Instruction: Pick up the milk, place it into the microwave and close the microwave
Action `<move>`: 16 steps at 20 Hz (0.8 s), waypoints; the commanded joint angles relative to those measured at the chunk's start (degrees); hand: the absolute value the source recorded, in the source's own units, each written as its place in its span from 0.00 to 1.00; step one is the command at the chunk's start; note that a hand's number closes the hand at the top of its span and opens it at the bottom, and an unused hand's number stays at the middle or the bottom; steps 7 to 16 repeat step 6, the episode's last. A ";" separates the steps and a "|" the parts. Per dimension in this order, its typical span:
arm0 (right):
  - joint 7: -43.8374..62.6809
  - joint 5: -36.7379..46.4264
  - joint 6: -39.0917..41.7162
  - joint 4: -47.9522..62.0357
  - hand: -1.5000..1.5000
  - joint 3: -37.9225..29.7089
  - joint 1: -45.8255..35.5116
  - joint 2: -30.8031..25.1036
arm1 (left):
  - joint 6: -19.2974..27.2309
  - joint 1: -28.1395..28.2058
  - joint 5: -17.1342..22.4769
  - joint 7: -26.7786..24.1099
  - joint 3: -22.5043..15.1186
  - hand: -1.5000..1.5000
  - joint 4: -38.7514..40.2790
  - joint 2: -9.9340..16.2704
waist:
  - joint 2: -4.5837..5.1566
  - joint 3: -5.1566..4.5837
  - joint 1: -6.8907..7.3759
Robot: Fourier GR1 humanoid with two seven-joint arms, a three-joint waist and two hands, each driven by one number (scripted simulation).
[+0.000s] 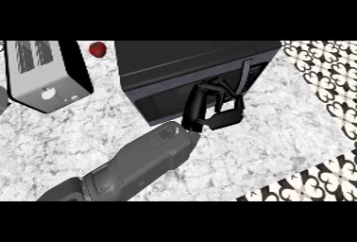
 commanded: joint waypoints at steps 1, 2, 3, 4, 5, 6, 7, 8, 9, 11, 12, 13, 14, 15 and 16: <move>0.48 -0.76 -0.29 -0.61 0.00 -0.82 1.05 -0.94 | 2.71 3.91 3.47 0.67 4.24 0.00 8.91 0.13 | 0.39 -0.23 2.36; 0.33 -1.02 -0.43 -1.04 0.00 -0.69 1.23 -0.62 | 2.74 4.41 3.83 0.34 3.81 0.00 8.61 0.12 | 0.57 -0.23 2.02; 0.61 -1.42 -0.29 -1.44 0.00 -1.50 2.11 -1.43 | 2.89 3.65 4.22 0.69 3.96 0.00 8.88 0.13 | -0.05 -0.23 1.29; 0.79 -1.76 -0.44 -1.22 0.00 -1.68 1.81 -1.92 | 2.13 3.13 4.04 0.18 3.60 0.00 9.10 0.13 | 0.24 -0.25 2.05; 0.83 -1.81 -0.22 -1.81 0.00 -1.12 3.15 -1.20 | 2.12 3.70 4.65 0.24 3.61 0.00 9.36 0.13 | -0.02 -0.18 2.02; 0.97 -2.00 -0.39 -1.91 0.00 -1.55 3.40 -1.57 | 2.05 3.45 4.95 0.27 3.28 0.00 9.29 0.13 | -0.04 -0.19 1.73; 0.97 -2.00 -0.39 -1.91 0.00 -1.55 3.40 -1.57 | 2.05 3.45 4.95 0.27 3.28 0.00 9.29 0.13 | -0.04 -0.19 1.73; 0.97 -2.00 -0.39 -1.91 0.00 -1.55 3.40 -1.57 | 2.05 3.45 4.95 0.27 3.28 0.00 9.29 0.13 | -0.04 -0.19 1.73; 0.97 -2.00 -0.39 -1.91 0.00 -1.55 3.40 -1.57 | 2.05 3.45 4.95 0.27 3.28 0.00 9.29 0.13 | -0.04 -0.19 1.73; 0.97 -2.00 -0.39 -1.91 0.00 -1.55 3.40 -1.57 | 2.05 3.45 4.95 0.27 3.28 0.00 9.29 0.13 | -0.04 -0.19 1.73; 0.97 -2.00 -0.39 -1.91 0.00 -1.55 3.40 -1.57 | 2.05 3.45 4.95 0.27 3.28 0.00 9.29 0.13 | -0.04 -0.19 1.73; 0.97 -2.00 -0.39 -1.91 0.00 -1.55 3.40 -1.57 | 2.05 3.45 4.95 0.27 3.28 0.00 9.29 0.13 | -0.04 -0.19 1.73; 0.97 -2.00 -0.39 -1.91 0.00 -1.55 3.40 -1.57 | 2.05 3.45 4.95 0.27 3.28 0.00 9.29 0.13 | -0.04 -0.19 1.73; 0.97 -2.00 -0.39 -1.91 0.00 -1.55 3.40 -1.57 | 2.05 3.45 4.95 0.27 3.28 0.00 9.29 0.13 | -0.04 -0.19 1.73; 0.97 -2.00 -0.39 -1.91 0.00 -1.55 3.40 -1.57 | 2.05 3.45 4.95 0.27 3.28 0.00 9.29 0.13 | -0.04 -0.19 1.73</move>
